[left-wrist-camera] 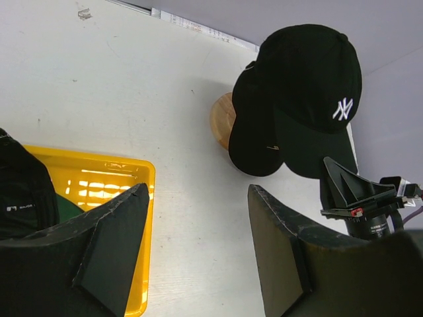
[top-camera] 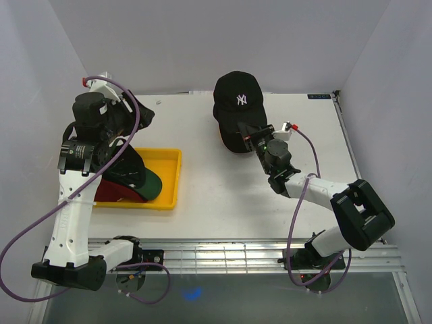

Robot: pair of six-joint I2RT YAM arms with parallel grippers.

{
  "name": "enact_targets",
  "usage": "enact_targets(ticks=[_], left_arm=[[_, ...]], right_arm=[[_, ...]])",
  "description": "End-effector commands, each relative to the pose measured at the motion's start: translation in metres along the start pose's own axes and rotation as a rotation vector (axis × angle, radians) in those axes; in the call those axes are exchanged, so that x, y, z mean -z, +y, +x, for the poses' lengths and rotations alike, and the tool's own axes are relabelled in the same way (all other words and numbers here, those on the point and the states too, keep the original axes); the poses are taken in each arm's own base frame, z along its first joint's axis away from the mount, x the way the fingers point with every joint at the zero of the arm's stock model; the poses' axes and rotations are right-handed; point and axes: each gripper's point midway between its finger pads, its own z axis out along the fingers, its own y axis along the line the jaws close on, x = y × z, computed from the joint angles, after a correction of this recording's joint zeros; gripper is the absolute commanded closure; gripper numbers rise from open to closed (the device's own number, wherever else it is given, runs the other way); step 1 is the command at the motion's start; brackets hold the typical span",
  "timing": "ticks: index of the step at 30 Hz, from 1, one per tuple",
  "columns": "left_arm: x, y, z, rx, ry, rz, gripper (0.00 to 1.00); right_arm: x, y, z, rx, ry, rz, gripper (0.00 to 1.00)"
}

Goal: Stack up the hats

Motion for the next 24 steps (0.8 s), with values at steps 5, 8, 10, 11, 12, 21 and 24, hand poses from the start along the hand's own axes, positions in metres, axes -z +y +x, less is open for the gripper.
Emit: enact_targets(ticks=[5,8,10,11,12,21,24], left_arm=[[0.003,0.000,0.000,-0.017,-0.013,0.000,0.28],[0.002,0.000,0.001,-0.018,-0.011,-0.002,0.28],[0.001,0.001,0.002,-0.017,-0.008,-0.004,0.28],[0.002,0.001,0.002,-0.017,-0.007,-0.006,0.28],[0.002,0.002,0.002,-0.019,-0.010,-0.008,0.28],[0.001,0.004,0.005,-0.024,-0.005,-0.014,0.28],[0.001,0.004,0.005,-0.024,-0.007,-0.018,0.28]], right_arm=[[0.004,0.008,-0.007,-0.061,-0.044,-0.053,0.92],[0.005,0.001,-0.005,-0.061,-0.036,-0.043,0.92],[0.007,-0.004,-0.002,-0.067,-0.028,-0.035,0.92],[0.007,-0.006,-0.001,-0.068,-0.025,-0.036,0.92],[0.008,-0.008,0.000,-0.069,-0.020,-0.031,0.92],[0.014,-0.036,0.014,-0.091,0.034,0.011,0.92],[0.016,-0.043,0.015,-0.105,0.037,0.024,0.92]])
